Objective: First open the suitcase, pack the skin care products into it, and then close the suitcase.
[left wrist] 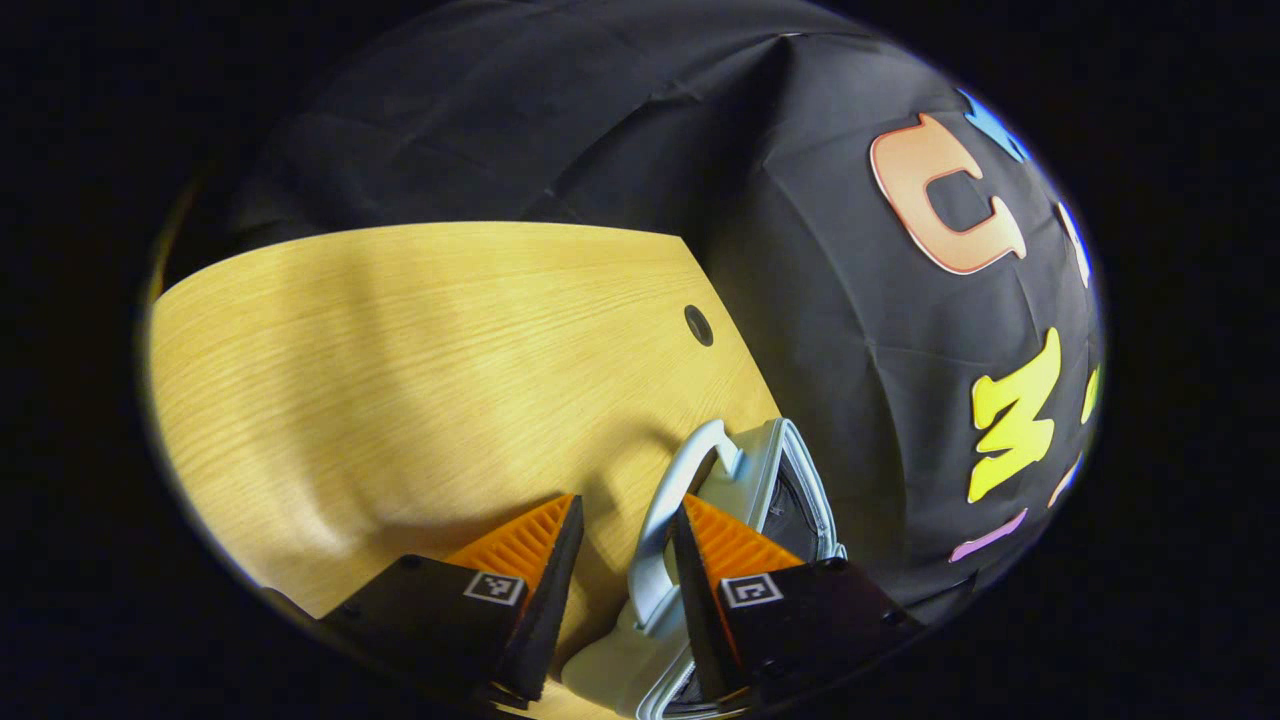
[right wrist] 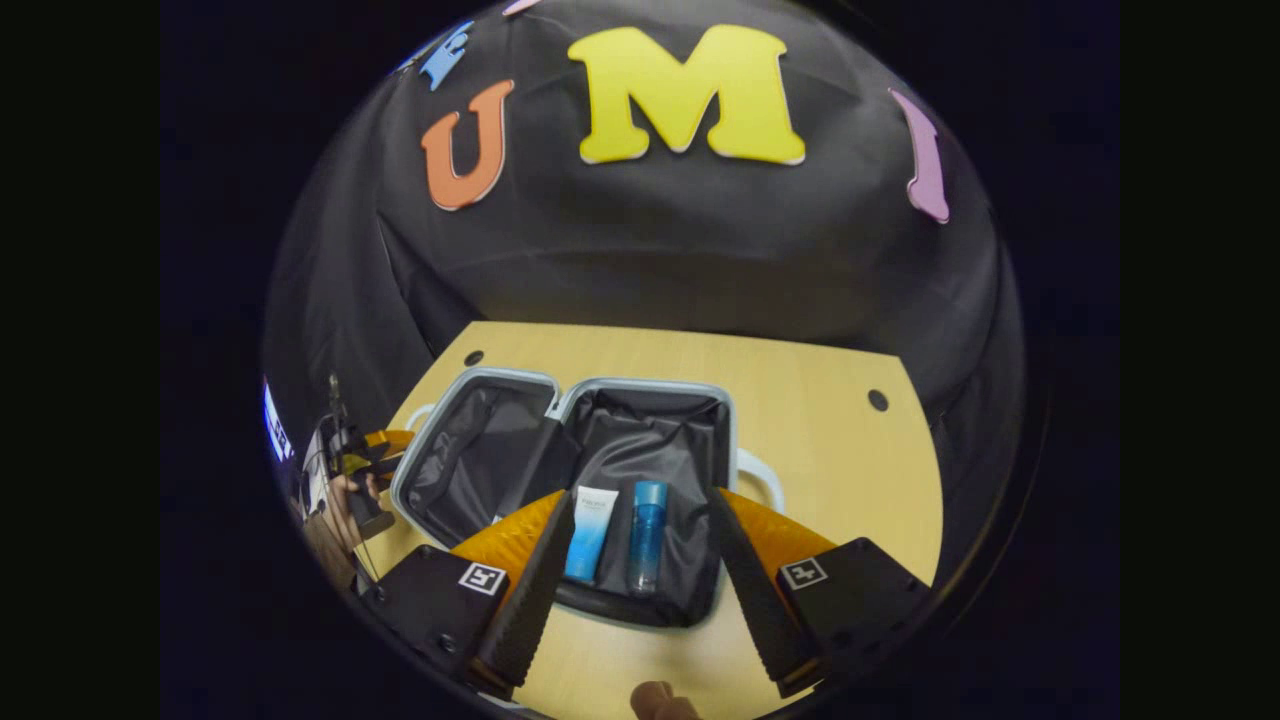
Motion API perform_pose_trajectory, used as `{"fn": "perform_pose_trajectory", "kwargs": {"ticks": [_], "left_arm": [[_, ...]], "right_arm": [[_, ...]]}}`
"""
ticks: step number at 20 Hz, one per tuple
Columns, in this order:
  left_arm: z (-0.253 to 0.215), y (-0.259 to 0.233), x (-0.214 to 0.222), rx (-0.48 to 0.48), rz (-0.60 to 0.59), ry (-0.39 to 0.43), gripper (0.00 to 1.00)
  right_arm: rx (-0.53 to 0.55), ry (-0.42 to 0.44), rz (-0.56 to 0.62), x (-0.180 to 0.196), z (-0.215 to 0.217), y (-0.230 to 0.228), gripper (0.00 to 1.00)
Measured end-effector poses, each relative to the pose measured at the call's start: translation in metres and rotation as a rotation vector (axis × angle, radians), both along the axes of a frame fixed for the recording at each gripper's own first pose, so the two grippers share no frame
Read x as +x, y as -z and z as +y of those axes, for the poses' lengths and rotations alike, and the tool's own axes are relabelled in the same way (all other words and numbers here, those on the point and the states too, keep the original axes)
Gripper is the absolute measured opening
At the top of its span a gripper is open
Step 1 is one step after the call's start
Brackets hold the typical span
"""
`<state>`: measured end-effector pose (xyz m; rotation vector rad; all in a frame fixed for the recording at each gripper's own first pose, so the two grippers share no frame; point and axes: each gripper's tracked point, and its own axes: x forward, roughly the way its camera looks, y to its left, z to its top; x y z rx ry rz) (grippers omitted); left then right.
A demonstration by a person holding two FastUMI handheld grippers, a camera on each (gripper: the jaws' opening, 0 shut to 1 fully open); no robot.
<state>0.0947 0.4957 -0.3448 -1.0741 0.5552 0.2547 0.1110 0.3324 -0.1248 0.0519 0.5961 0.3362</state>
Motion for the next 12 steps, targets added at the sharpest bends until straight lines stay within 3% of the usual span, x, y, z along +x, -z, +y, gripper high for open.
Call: {"fn": "perform_pose_trajectory", "kwargs": {"ticks": [3, 5, 7, 12], "left_arm": [[-0.002, 0.002, 0.004, 0.006, 0.026, -0.001, 0.31], [-0.003, 0.0, 0.005, 0.051, 0.052, 0.006, 0.2], [-0.004, -0.005, 0.005, 0.094, 0.077, 0.018, 0.18], [0.005, -0.048, 0.003, 0.276, 0.085, 0.027, 0.14]], "right_arm": [[0.012, 0.075, -0.066, -0.023, -0.048, -0.037, 0.81], [-0.01, 0.154, -0.118, -0.034, -0.084, -0.057, 0.81], [-0.032, 0.21, -0.176, -0.047, -0.107, -0.074, 0.77], [-0.035, 0.212, -0.293, -0.076, -0.128, -0.108, 0.81]]}}
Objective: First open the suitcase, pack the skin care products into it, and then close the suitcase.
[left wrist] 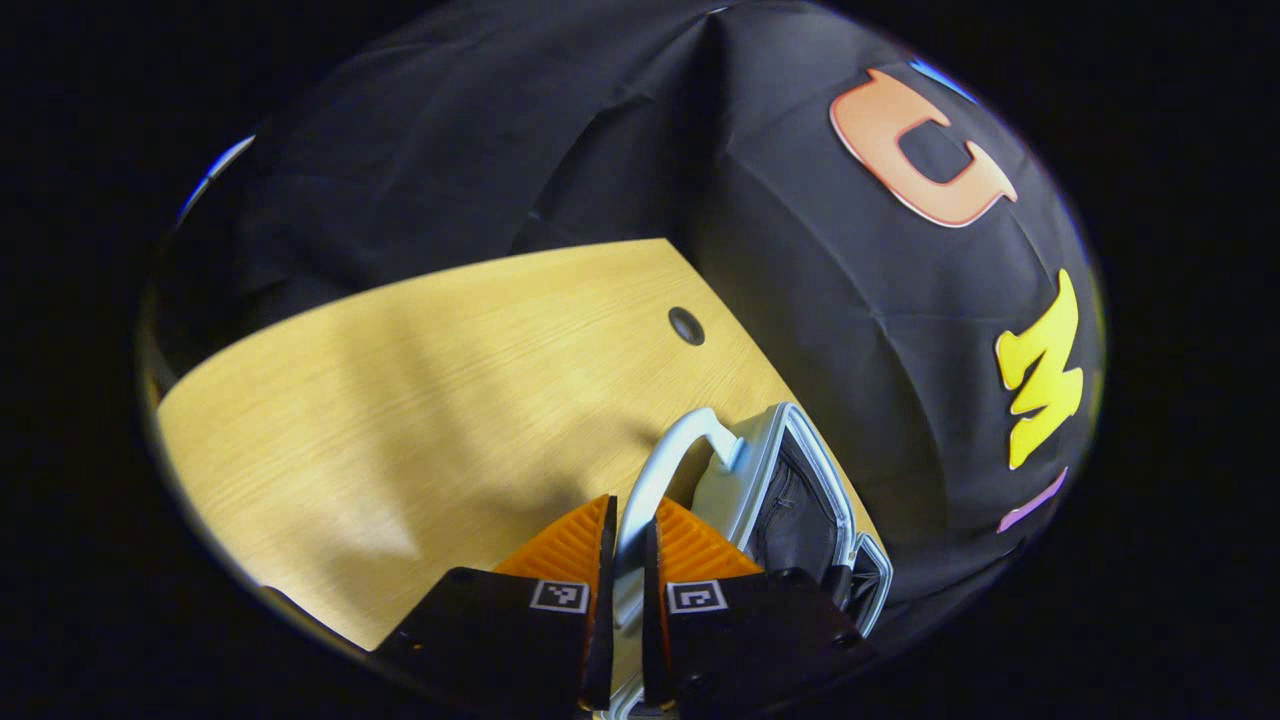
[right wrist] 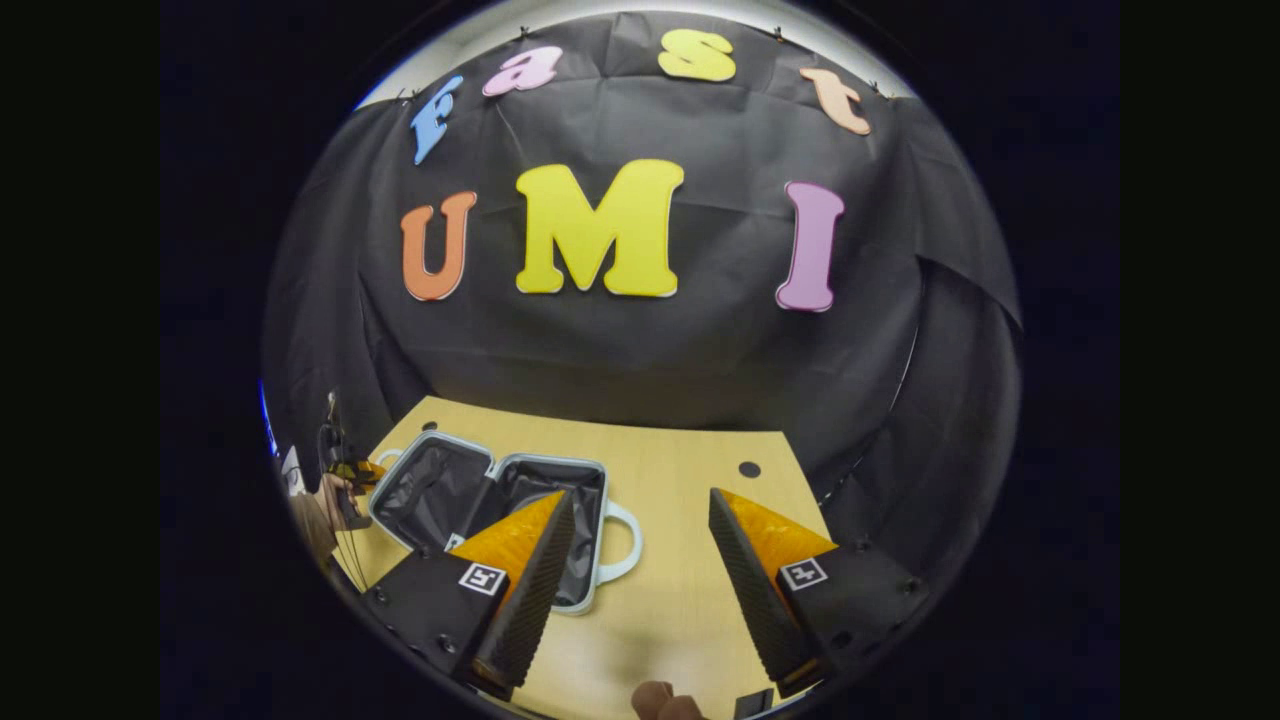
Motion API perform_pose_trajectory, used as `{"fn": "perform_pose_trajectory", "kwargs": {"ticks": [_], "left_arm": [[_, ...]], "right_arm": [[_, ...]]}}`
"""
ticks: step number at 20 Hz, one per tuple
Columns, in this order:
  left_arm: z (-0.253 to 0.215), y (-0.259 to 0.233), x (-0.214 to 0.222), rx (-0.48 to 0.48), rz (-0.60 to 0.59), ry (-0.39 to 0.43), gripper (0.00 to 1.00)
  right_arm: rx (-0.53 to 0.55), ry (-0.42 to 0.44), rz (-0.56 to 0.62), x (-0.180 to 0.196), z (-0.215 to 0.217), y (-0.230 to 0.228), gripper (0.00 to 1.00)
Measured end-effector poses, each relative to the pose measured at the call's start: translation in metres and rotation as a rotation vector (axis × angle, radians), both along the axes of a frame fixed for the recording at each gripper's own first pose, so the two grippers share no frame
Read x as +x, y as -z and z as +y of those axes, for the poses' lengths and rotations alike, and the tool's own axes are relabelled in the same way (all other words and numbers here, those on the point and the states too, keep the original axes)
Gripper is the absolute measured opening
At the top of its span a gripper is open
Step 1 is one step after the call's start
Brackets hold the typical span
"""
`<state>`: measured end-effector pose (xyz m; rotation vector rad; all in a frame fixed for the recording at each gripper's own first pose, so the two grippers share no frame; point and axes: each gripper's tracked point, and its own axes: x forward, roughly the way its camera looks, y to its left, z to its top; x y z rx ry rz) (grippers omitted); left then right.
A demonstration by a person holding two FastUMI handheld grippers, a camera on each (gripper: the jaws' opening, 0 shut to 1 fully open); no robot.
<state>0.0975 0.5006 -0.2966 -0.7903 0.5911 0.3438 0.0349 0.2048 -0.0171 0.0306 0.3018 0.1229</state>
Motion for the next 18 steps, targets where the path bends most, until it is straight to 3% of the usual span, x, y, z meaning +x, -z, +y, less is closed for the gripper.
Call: {"fn": "perform_pose_trajectory", "kwargs": {"ticks": [5, 12, 18], "left_arm": [[-0.028, -0.098, 0.017, 0.29, -0.107, 0.081, 0.13], [-0.123, -0.206, 0.023, 0.682, -0.21, 0.164, 0.13], [-0.23, -0.246, 0.019, 0.851, -0.248, 0.216, 0.12]], "right_arm": [[-0.001, 0.012, -0.156, -0.02, -0.019, -0.041, 0.81], [0.029, 0.013, -0.237, -0.037, -0.052, -0.063, 0.81], [0.036, 0.024, -0.259, -0.038, -0.086, -0.062, 0.82]]}}
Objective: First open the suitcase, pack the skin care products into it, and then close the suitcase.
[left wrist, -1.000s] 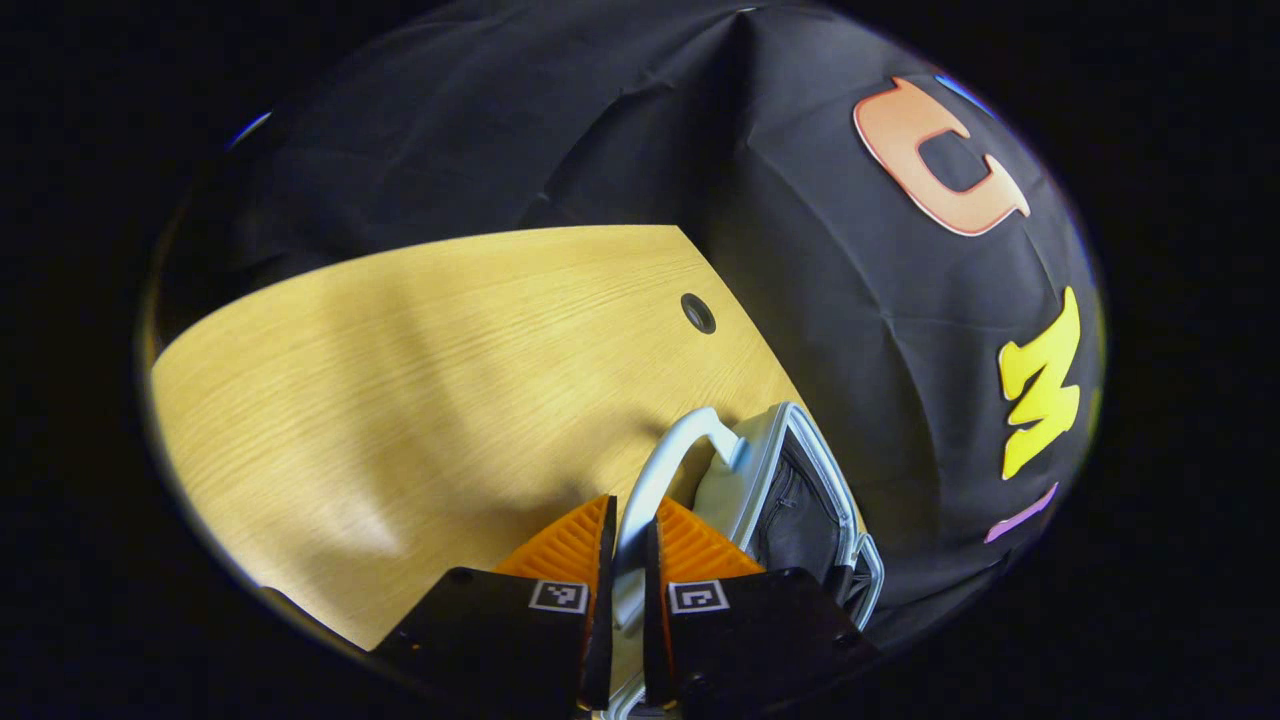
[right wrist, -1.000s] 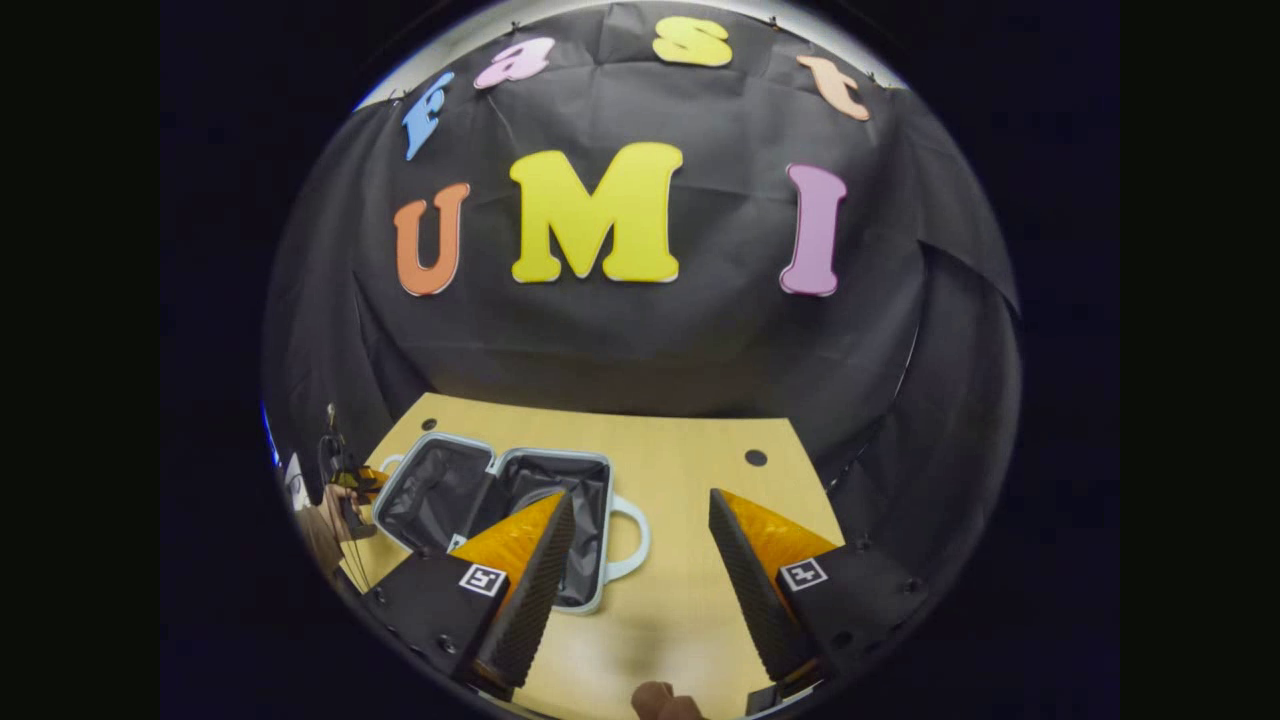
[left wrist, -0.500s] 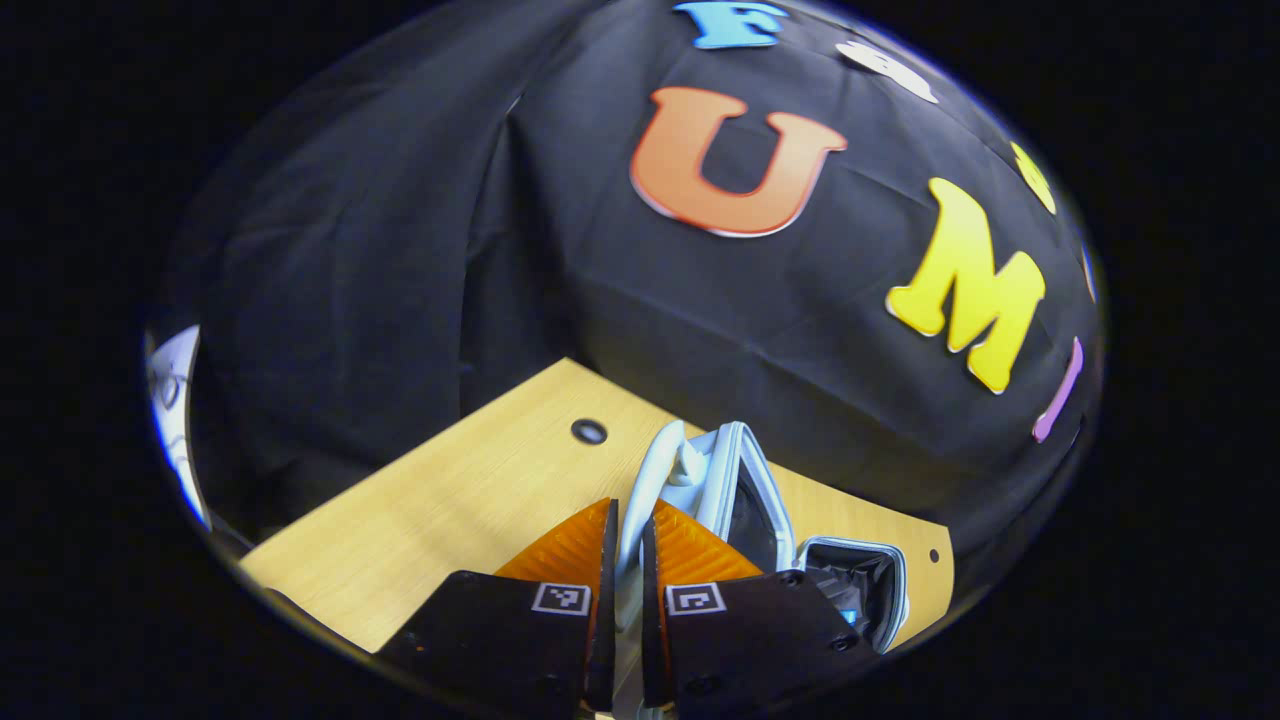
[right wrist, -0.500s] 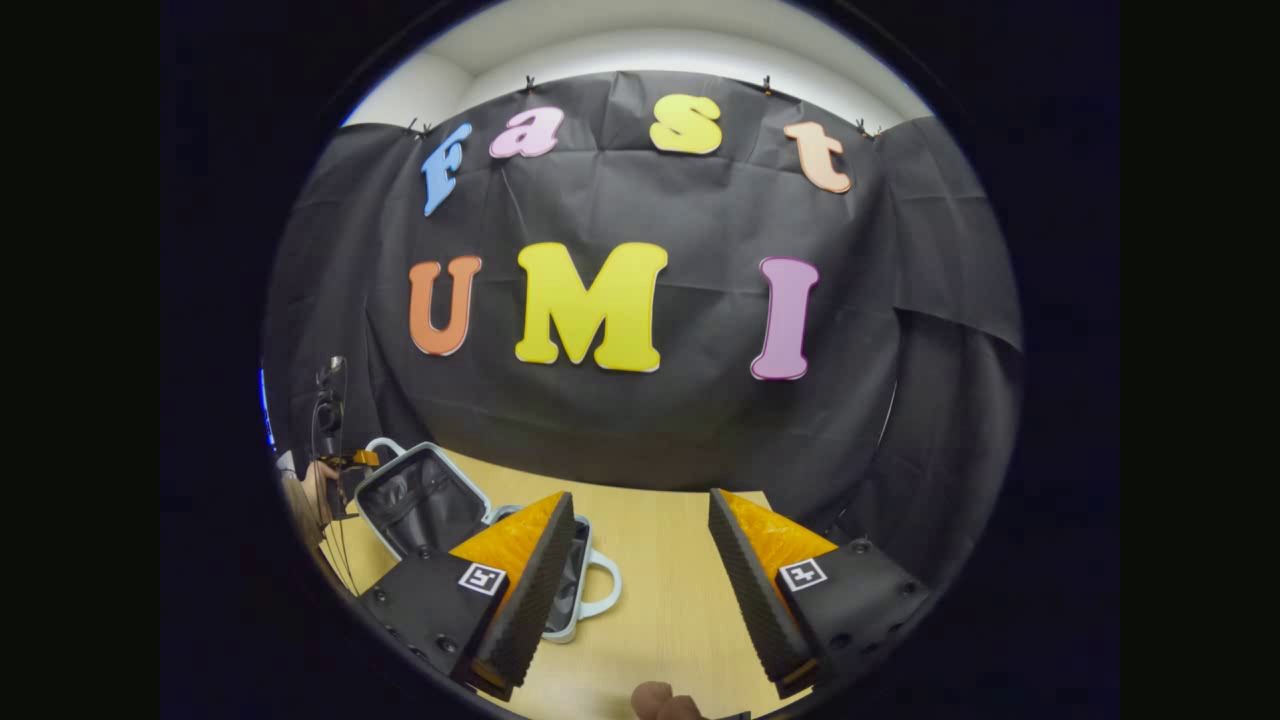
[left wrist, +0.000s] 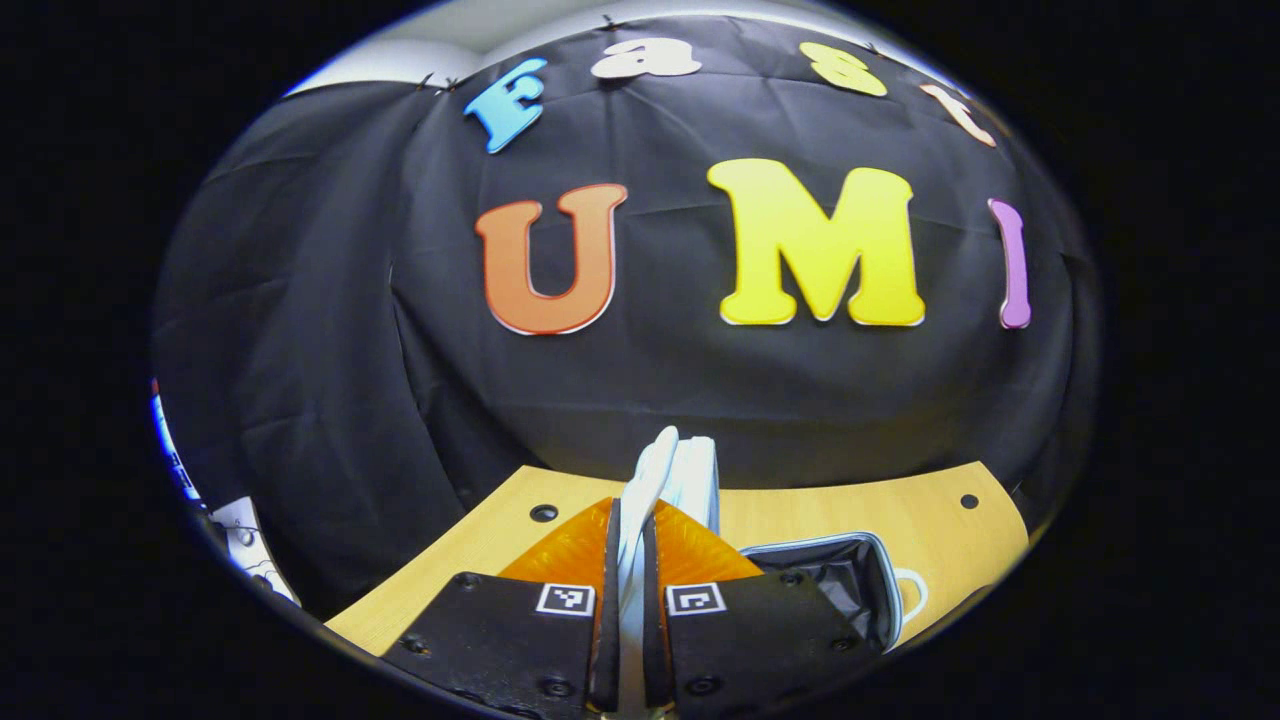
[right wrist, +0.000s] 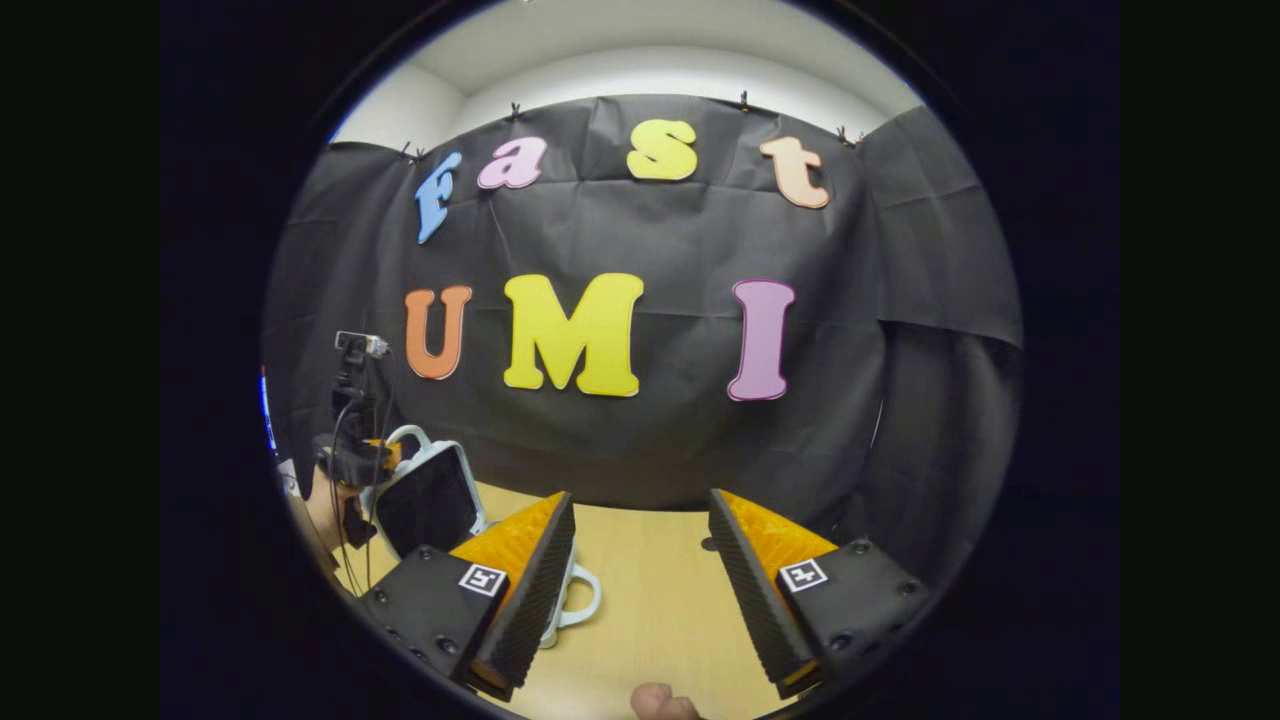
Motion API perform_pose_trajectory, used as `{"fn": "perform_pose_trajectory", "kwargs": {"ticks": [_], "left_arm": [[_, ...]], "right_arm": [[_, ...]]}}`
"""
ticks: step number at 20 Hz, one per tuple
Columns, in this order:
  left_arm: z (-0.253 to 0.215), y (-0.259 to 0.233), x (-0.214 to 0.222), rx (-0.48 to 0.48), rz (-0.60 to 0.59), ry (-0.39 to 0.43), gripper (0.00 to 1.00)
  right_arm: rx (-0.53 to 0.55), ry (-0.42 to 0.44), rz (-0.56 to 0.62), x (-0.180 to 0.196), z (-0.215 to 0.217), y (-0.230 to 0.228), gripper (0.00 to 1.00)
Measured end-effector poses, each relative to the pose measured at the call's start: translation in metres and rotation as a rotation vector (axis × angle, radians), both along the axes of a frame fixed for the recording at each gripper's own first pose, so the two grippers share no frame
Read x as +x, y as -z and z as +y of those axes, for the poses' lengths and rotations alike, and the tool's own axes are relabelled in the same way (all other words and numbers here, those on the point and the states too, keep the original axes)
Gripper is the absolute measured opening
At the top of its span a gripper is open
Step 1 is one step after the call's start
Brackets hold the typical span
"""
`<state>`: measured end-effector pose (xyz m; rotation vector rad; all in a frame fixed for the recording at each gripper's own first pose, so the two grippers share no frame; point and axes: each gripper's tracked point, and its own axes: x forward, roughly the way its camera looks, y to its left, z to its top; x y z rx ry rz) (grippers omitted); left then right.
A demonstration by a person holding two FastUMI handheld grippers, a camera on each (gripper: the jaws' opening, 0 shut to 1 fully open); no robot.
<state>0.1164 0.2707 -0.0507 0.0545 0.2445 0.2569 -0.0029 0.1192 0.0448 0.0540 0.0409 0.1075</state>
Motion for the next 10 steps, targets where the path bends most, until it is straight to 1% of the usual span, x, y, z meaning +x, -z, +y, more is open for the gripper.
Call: {"fn": "perform_pose_trajectory", "kwargs": {"ticks": [4, 8, 9, 10], "left_arm": [[-0.071, 0.004, 0.01, 0.038, -0.006, 0.074, 0.12], [-0.131, 0.024, 0.017, 0.073, 0.02, 0.137, 0.12], [-0.144, 0.03, 0.018, 0.085, 0.03, 0.158, 0.12], [-0.157, 0.037, 0.02, 0.096, 0.042, 0.175, 0.12]], "right_arm": [[-0.002, 0.012, 0.008, 0.001, -0.023, 0.006, 0.81], [-0.013, 0.035, 0.023, 0.0, -0.046, 0.018, 0.81], [-0.015, 0.04, 0.029, 0.0, -0.052, 0.02, 0.82], [-0.02, 0.047, 0.036, 0.0, -0.059, 0.024, 0.81]]}}
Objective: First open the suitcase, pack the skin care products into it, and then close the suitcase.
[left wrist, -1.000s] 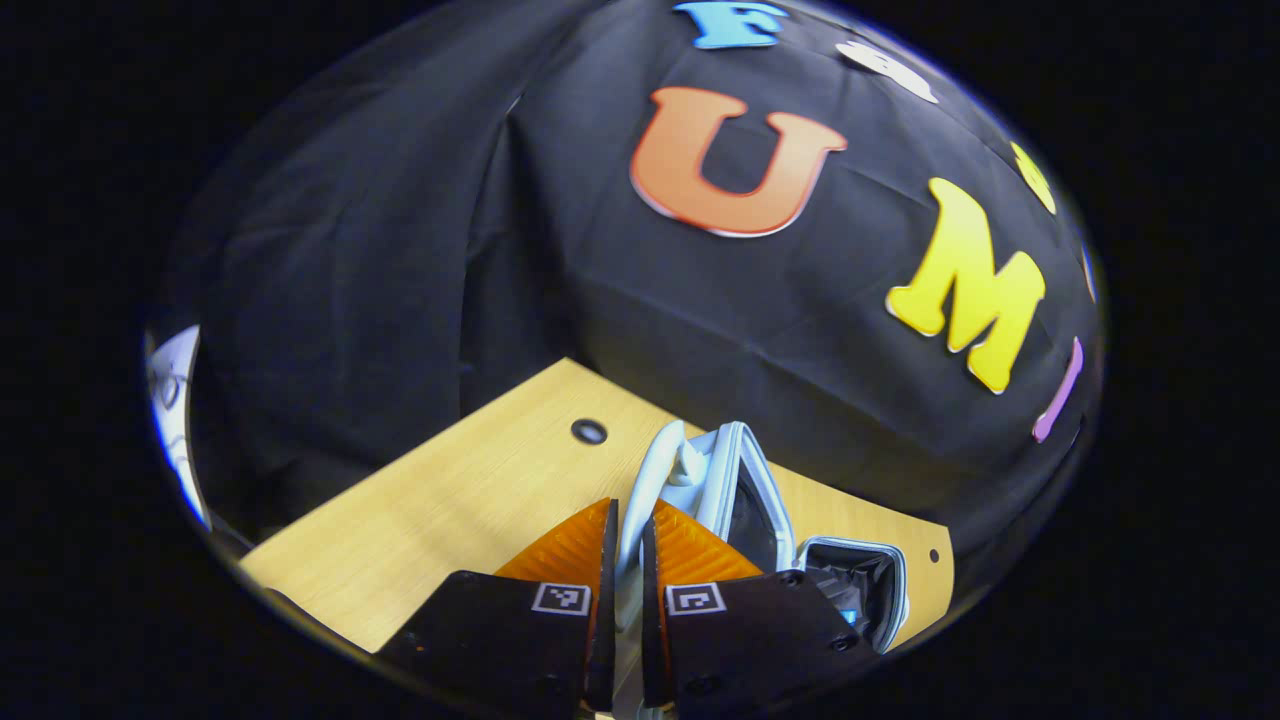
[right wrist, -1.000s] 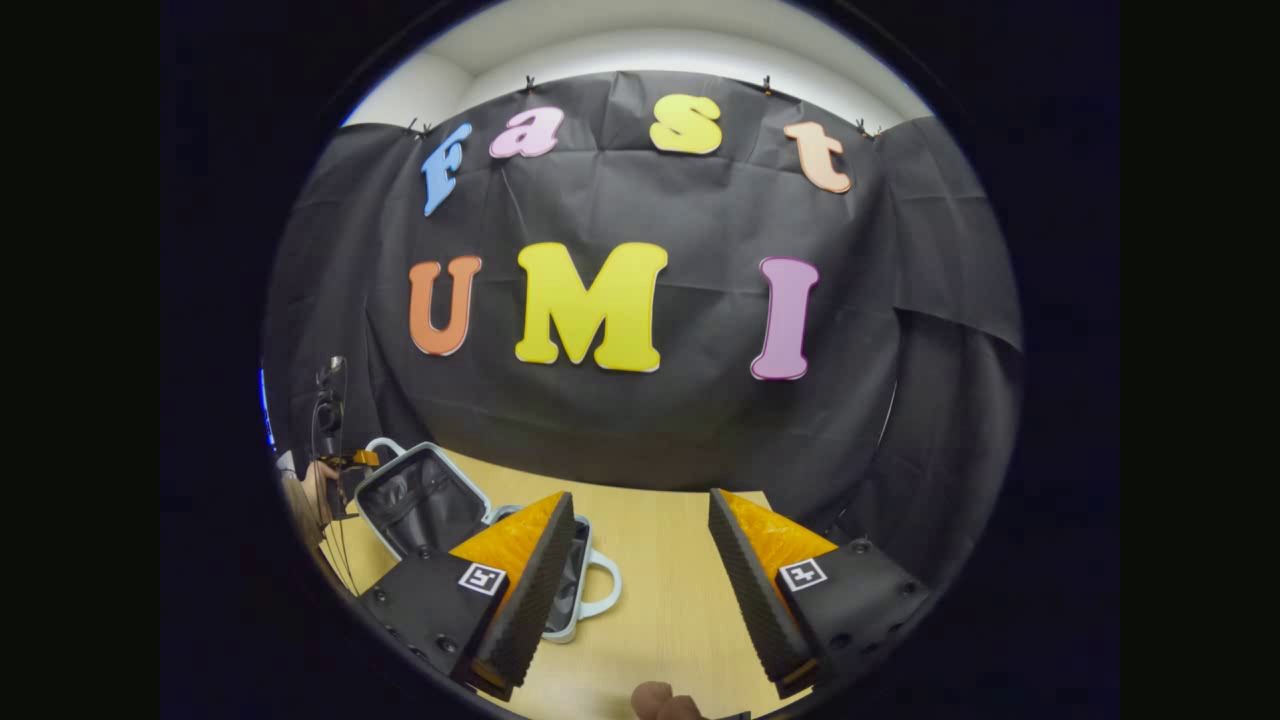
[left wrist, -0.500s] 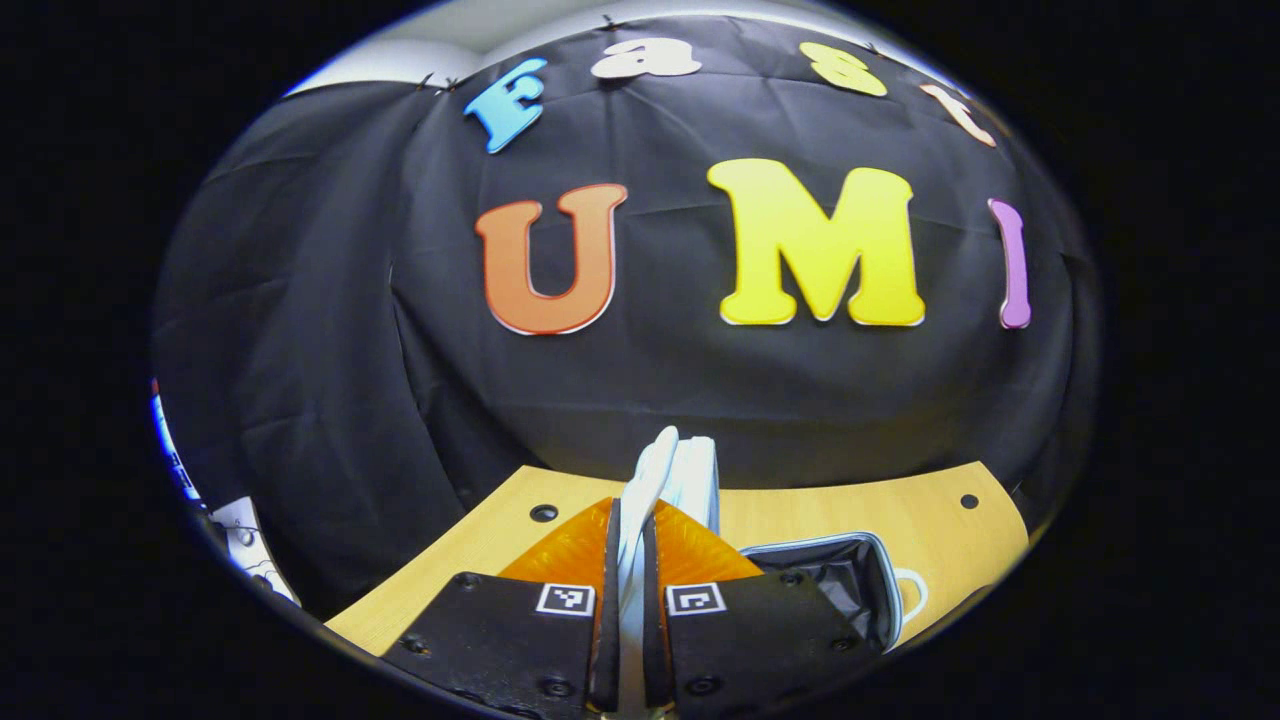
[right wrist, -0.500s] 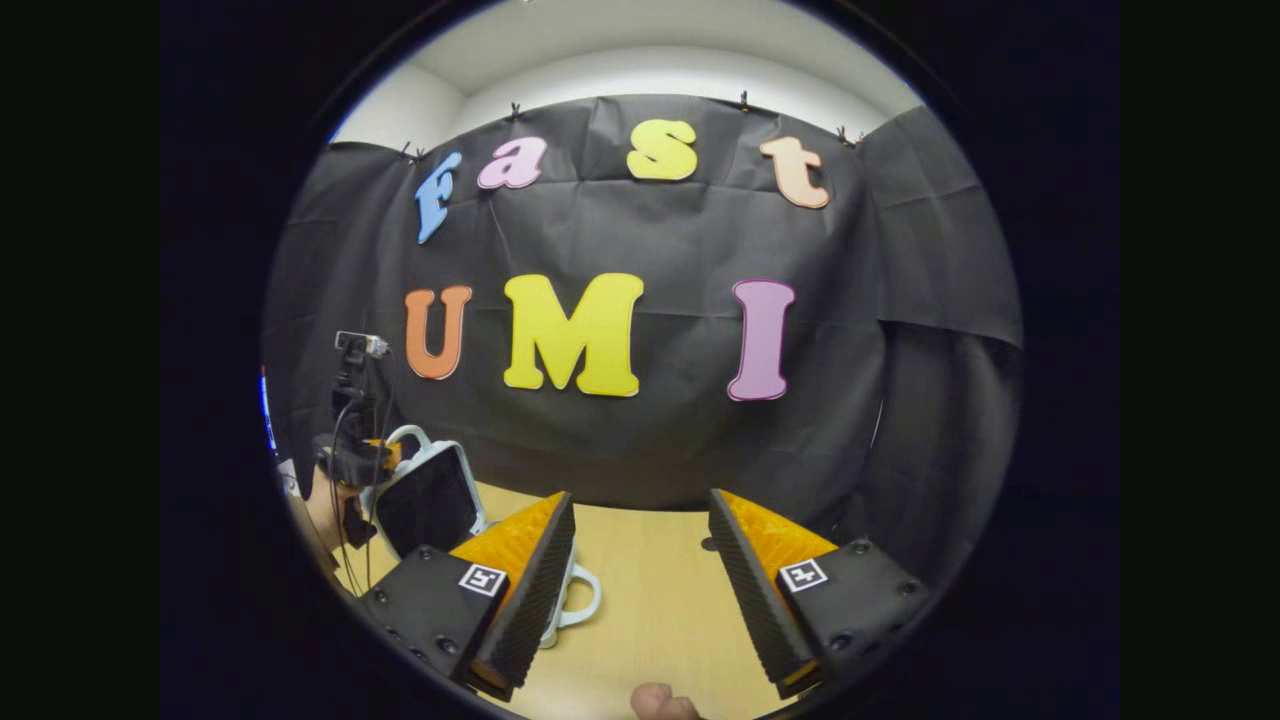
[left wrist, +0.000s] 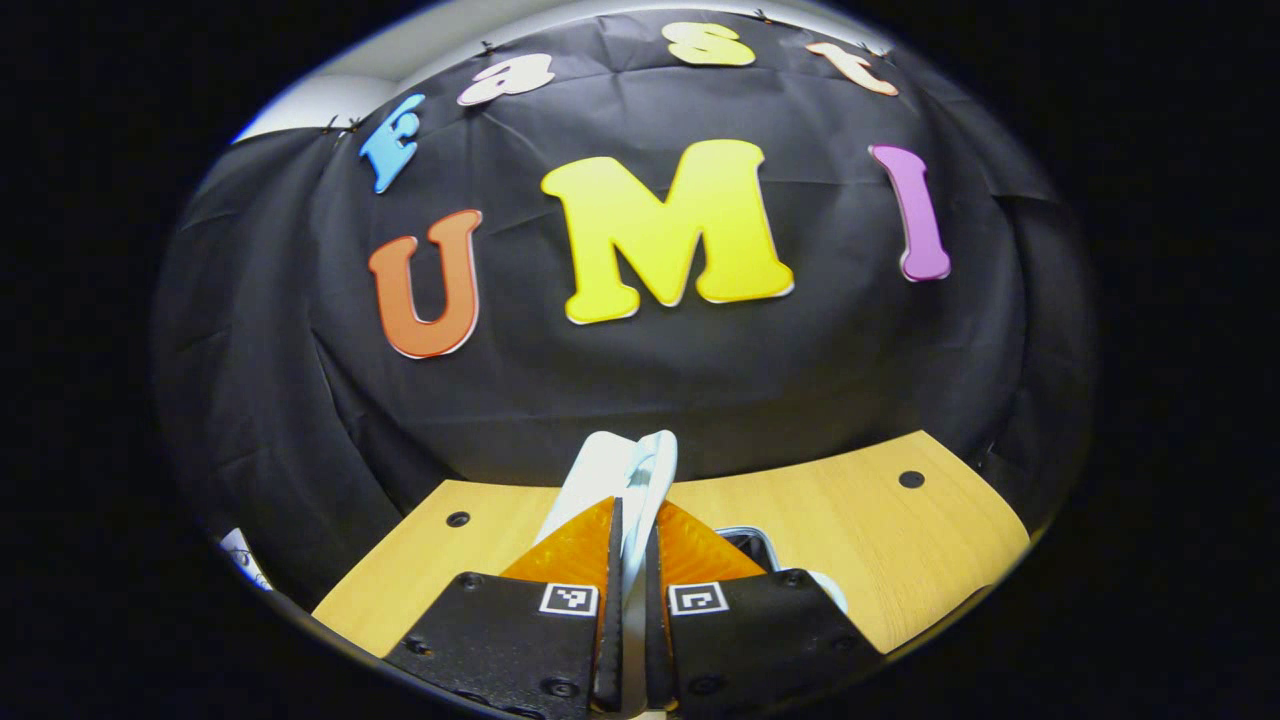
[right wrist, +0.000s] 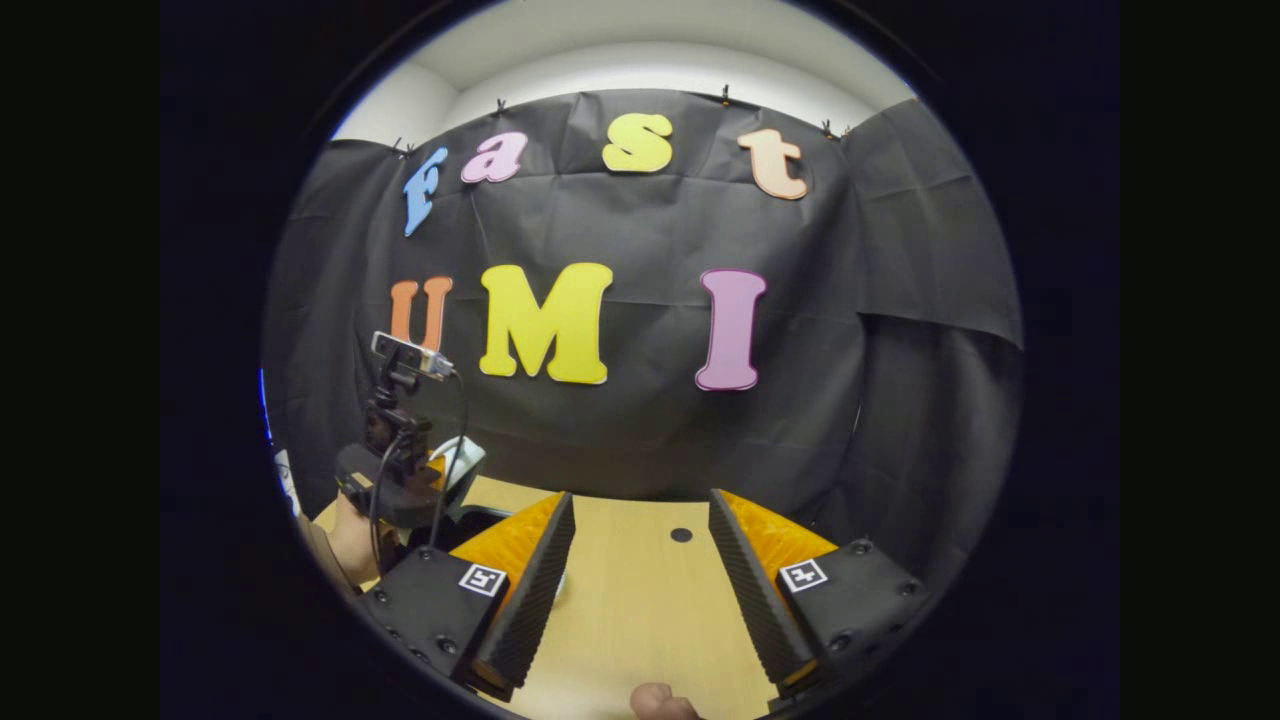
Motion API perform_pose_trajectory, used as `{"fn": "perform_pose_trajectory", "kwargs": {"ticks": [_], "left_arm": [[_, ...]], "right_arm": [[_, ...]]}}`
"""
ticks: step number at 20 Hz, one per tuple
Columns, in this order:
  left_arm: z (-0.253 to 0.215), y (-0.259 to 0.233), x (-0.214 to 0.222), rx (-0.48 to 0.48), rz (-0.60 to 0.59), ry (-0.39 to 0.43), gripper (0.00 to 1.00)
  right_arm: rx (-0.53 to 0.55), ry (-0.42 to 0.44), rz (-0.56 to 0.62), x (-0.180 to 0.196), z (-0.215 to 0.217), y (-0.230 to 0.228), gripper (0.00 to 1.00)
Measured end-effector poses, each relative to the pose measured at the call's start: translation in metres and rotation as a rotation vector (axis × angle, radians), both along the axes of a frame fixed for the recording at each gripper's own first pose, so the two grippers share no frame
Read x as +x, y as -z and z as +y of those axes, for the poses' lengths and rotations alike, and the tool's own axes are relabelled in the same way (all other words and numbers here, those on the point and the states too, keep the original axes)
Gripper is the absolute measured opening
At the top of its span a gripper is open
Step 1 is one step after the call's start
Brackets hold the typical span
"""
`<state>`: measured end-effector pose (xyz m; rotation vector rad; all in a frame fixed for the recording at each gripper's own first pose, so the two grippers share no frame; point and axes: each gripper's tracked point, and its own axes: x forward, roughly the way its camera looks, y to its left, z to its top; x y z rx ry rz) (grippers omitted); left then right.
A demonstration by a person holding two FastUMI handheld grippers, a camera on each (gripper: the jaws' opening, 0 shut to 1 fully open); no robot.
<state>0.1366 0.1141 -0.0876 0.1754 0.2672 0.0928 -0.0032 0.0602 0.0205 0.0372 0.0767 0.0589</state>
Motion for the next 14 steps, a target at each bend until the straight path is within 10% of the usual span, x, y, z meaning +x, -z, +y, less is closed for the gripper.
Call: {"fn": "perform_pose_trajectory", "kwargs": {"ticks": [14], "left_arm": [[-0.119, 0.142, 0.011, 0.114, 0.247, 0.078, 0.12]], "right_arm": [[0.004, 0.056, 0.137, 0.018, -0.093, 0.068, 0.81]]}}
